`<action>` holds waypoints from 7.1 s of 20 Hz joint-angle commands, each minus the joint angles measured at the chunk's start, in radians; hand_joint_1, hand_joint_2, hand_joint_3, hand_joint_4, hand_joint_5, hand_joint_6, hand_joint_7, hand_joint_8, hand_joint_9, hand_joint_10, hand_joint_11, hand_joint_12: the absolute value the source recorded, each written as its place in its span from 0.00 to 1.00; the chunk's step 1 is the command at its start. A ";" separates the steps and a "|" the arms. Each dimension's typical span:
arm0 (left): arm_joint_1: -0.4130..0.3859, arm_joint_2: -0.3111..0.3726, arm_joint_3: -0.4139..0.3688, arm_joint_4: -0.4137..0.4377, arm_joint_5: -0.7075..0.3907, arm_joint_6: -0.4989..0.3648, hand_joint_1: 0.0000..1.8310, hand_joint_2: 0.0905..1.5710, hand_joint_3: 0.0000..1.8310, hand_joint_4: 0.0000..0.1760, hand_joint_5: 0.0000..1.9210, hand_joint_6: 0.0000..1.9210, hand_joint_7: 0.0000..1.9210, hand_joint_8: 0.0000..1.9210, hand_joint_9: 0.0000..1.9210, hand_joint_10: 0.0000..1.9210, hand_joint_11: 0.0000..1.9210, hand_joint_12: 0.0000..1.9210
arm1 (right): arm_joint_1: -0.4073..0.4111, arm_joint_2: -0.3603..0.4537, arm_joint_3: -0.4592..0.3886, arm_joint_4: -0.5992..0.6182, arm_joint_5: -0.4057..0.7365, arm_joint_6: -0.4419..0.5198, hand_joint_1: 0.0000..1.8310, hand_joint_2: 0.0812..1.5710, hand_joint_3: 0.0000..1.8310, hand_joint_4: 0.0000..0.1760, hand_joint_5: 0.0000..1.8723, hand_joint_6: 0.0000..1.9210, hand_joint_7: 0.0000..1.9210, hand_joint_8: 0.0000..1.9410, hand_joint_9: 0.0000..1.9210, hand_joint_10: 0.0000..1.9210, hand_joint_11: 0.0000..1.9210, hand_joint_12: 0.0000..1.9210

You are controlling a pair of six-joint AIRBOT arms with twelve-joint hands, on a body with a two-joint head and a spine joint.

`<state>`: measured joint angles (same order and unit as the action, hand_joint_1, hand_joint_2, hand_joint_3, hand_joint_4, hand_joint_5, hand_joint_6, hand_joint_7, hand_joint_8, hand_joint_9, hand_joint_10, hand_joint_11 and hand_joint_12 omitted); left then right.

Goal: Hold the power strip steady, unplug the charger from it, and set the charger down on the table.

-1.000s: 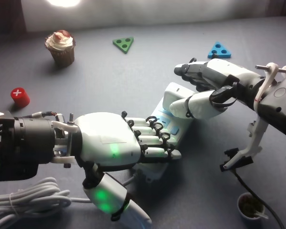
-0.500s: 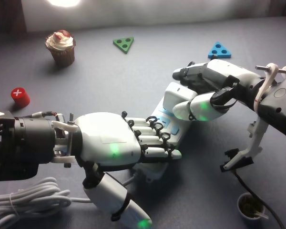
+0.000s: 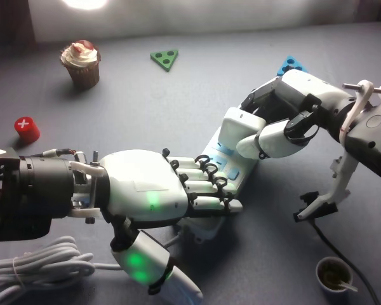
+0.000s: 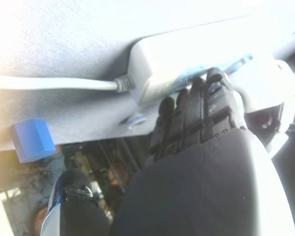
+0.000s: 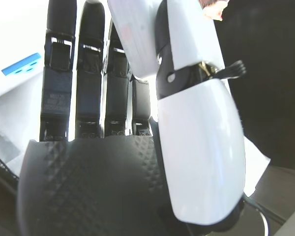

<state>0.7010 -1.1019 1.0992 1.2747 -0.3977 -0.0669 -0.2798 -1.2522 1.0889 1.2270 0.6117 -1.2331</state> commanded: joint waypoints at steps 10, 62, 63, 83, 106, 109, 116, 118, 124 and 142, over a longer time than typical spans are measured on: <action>-0.001 -0.018 0.000 0.038 -0.037 -0.045 0.00 0.57 0.00 0.00 0.03 0.01 0.03 0.00 0.02 0.00 0.01 0.01 | 0.025 0.010 0.007 -0.101 0.063 0.022 0.76 0.66 0.00 0.00 0.54 0.49 0.61 0.27 0.54 0.53 0.49 0.42; -0.020 -0.056 0.037 0.222 -0.067 -0.244 0.00 0.56 0.00 0.00 0.02 0.00 0.03 0.00 0.03 0.00 0.02 0.01 | -0.166 0.398 -0.183 -1.042 0.032 0.028 0.76 0.66 0.00 0.00 0.53 0.49 0.58 0.33 0.53 0.55 0.47 0.45; -0.020 -0.055 0.037 0.222 -0.068 -0.244 0.00 0.56 0.00 0.00 0.02 0.00 0.03 0.00 0.02 0.00 0.01 0.01 | -0.173 0.406 -0.189 -1.066 0.047 0.022 0.76 0.67 0.00 0.00 0.53 0.50 0.58 0.32 0.53 0.56 0.47 0.45; -0.035 -0.044 0.031 0.216 -0.065 -0.246 0.00 0.56 0.00 0.00 0.02 0.00 0.03 0.00 0.02 0.00 0.02 0.01 | -0.183 0.232 -0.053 -1.207 0.149 -0.096 0.67 0.68 0.00 0.00 0.41 0.22 0.47 0.01 0.49 0.03 0.43 0.25; -0.045 -0.045 0.029 0.215 -0.064 -0.246 0.00 0.56 0.00 0.00 0.02 0.00 0.03 0.00 0.02 0.00 0.02 0.01 | -0.198 0.430 -0.242 -0.899 -0.045 0.099 0.51 0.63 0.00 0.00 0.25 0.00 0.28 0.00 0.29 0.00 0.21 0.24; -0.054 -0.041 0.029 0.212 -0.066 -0.246 0.00 0.56 0.00 0.00 0.02 0.00 0.03 0.00 0.03 0.00 0.02 0.01 | -0.175 0.452 -0.280 -0.924 -0.060 0.107 0.45 0.63 0.00 0.00 0.20 0.00 0.22 0.00 0.22 0.00 0.16 0.22; -0.125 -0.010 0.029 0.185 -0.068 -0.246 0.00 0.56 0.00 0.00 0.03 0.00 0.04 0.00 0.03 0.00 0.02 0.01 | -0.174 0.478 -0.344 -1.016 -0.016 0.107 0.34 0.58 0.00 0.00 0.11 0.00 0.14 0.00 0.14 0.00 0.10 0.15; -0.157 0.005 0.028 0.173 -0.073 -0.246 0.00 0.56 0.00 0.00 0.02 0.00 0.04 0.00 0.03 0.00 0.02 0.01 | -0.174 0.478 -0.344 -1.017 -0.010 0.107 0.31 0.58 0.00 0.00 0.08 0.00 0.12 0.00 0.13 0.00 0.09 0.14; -0.256 0.044 0.017 0.129 -0.058 -0.247 0.00 0.56 0.00 0.00 0.02 0.00 0.03 0.00 0.02 0.00 0.01 0.00 | -0.174 0.478 -0.345 -1.059 0.001 0.107 0.12 0.62 0.01 0.00 0.05 0.00 0.10 0.00 0.11 0.00 0.06 0.12; -0.313 0.084 -0.023 0.109 -0.042 -0.265 0.00 0.56 0.00 0.00 0.02 0.00 0.03 0.00 0.03 0.00 0.03 0.01 | -0.088 0.482 -0.350 -1.204 -0.126 0.106 0.15 0.63 0.00 0.00 0.08 0.00 0.13 0.00 0.14 0.00 0.09 0.11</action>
<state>0.4023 -1.0183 1.0771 1.4246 -0.4088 -0.3298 -0.3775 -0.7792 0.7403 0.0242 0.3820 -1.1290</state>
